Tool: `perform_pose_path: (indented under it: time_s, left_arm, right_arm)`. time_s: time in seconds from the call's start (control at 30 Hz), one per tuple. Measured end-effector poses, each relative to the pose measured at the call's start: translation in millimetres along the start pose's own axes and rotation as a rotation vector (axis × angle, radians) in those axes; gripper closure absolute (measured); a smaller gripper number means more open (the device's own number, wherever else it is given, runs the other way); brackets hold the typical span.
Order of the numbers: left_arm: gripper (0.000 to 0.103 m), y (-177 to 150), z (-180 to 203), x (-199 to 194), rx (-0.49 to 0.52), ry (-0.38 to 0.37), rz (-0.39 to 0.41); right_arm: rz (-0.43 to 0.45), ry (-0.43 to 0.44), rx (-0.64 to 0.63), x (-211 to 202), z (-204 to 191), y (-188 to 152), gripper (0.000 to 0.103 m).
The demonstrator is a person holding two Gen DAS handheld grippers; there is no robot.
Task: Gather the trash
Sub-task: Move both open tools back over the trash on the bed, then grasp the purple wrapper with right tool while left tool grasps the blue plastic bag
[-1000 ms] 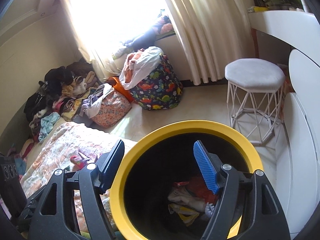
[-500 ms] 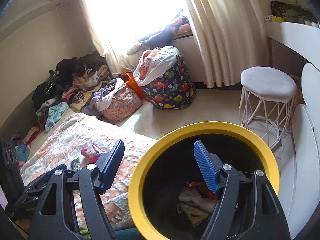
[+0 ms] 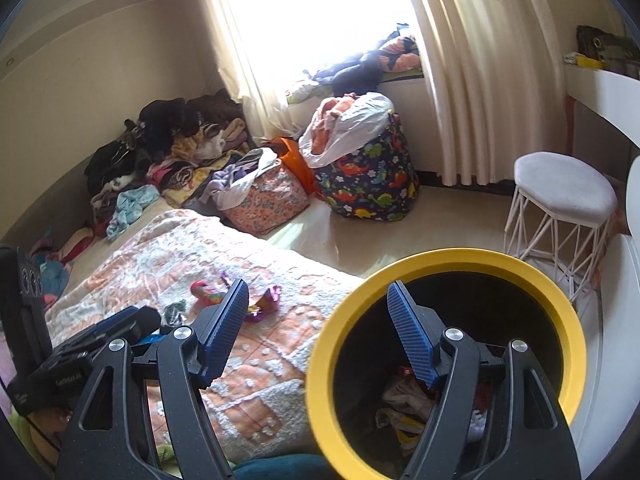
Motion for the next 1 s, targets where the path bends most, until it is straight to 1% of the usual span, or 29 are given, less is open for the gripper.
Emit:
perform_pose_path:
  time_s: [0.27, 0.53, 0.7, 0.77, 0.93, 1.0]
  left_arm:
    - [0.011, 0, -33, -8, -0.045, 0.049, 0.006]
    - [0.011, -1, -69, -12, -0.098, 0.095, 0.001]
    - [0.011, -5, -88, -14, -0.121, 0.118, -0.005]
    - [0.011, -8, -96, -13, -0.132, 0.13, -0.013]
    - [0.011, -17, -118, -10, -0.161, 0.164, -0.051]
    - [0.011, -23, -126, -8, -0.174, 0.167, -0.074]
  right_arm:
    - [-0.036, 0.054, -0.031, 12, -27, -8, 0.034]
    - [-0.076, 0.096, -0.076, 30, -54, -12, 0.041]
    - [-0.125, 0.119, -0.095, 51, -70, -20, 0.044]
    - [-0.149, 0.123, -0.101, 61, -75, -23, 0.047]
    - [-0.209, 0.114, -0.119, 93, -83, -32, 0.049]
    - [-0.234, 0.105, -0.124, 108, -86, -35, 0.05]
Point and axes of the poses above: each gripper's, at about its wrist camera, not at the fingertips, and x roughly the way its jaws point, z to its right, y to its top, the point moved 7 cm from there along x, roughly the way its jaws point, and after that the axes turned 5 degrees about y, right-handed, at the moved point
